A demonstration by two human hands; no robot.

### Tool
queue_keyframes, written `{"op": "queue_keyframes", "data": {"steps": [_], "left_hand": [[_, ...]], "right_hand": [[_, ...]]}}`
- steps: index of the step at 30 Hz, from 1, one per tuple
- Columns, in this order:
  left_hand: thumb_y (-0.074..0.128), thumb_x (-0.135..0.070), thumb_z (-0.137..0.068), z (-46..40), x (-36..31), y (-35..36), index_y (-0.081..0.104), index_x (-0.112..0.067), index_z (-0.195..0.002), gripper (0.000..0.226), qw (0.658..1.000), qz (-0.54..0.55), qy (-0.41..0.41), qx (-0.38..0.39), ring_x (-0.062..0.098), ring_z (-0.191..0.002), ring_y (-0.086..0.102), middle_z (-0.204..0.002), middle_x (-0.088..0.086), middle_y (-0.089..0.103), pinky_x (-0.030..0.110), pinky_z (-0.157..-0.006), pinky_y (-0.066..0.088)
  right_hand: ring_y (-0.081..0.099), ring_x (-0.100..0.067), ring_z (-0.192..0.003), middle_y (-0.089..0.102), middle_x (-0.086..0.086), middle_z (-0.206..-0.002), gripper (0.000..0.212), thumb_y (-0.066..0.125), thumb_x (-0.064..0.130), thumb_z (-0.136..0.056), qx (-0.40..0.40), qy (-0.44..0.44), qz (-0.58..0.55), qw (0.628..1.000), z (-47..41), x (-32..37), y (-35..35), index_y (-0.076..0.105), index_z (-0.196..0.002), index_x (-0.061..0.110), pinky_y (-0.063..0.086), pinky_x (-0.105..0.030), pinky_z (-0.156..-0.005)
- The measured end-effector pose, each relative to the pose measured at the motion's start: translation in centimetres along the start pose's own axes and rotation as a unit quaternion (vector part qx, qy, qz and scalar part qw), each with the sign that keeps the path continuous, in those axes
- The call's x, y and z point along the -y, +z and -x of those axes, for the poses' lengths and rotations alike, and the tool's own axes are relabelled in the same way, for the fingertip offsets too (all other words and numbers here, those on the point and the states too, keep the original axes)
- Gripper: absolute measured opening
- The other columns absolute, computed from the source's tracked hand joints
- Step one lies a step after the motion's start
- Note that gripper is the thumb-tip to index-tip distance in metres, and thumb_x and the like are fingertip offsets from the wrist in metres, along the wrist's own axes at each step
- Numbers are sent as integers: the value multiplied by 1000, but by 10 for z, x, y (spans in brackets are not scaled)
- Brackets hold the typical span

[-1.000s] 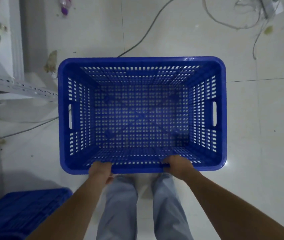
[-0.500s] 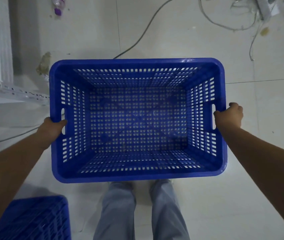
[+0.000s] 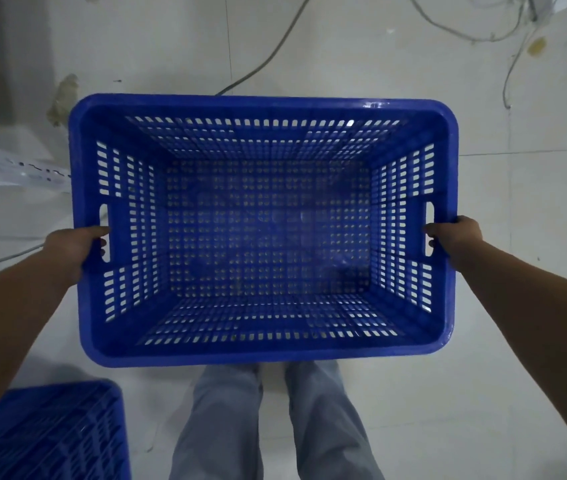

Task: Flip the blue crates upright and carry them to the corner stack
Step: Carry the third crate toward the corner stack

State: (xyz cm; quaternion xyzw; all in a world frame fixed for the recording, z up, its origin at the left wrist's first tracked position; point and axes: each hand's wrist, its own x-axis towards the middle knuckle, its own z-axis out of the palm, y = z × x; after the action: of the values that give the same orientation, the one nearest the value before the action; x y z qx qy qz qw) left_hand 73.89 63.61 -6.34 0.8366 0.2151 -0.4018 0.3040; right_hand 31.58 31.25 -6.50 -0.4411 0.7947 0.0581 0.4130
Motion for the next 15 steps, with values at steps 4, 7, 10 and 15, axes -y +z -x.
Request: {"op": "queue_keyframes", "data": {"steps": [4, 7, 10, 15], "left_hand": [[64, -19, -90, 30, -14, -18, 58, -9, -88, 12, 1000, -16, -5, -10, 17, -61, 48, -75, 4, 53, 24, -42, 52], [66, -15, -87, 71, -39, -44, 58, -5, -78, 15, 999, -37, 30, -21, 20, -59, 49, -72, 7, 55, 26, -42, 52], [63, -13, -87, 122, -72, -78, 58, -2, -81, 13, 992, -76, 100, -26, 25, -56, 47, -69, 12, 54, 31, -52, 51], [55, -4, -92, 227, -137, -146, 53, 7, -94, 11, 977, -111, 180, -9, 28, -52, 42, -65, 17, 49, 34, -54, 39]], "right_hand": [[61, -30, -77, 64, -16, -91, 35, 69, 17, -80, -34, 0, 28, 999, 26, 7, -33, 59, -108, -1, 55, -47, -85], [57, -23, -60, 64, -15, -86, 27, 67, 18, -82, -50, -28, 47, 997, 62, 30, -75, 61, -100, 0, 49, -34, -67], [54, -20, -54, 61, -11, -70, 21, 66, 19, -85, -71, -69, 56, 994, 109, 60, -127, 58, -94, 1, 47, -35, -68], [60, -27, -59, 62, -11, -68, 14, 60, 14, -85, -96, -136, 102, 981, 221, 108, -225, 56, -90, 2, 52, -37, -69]]}}
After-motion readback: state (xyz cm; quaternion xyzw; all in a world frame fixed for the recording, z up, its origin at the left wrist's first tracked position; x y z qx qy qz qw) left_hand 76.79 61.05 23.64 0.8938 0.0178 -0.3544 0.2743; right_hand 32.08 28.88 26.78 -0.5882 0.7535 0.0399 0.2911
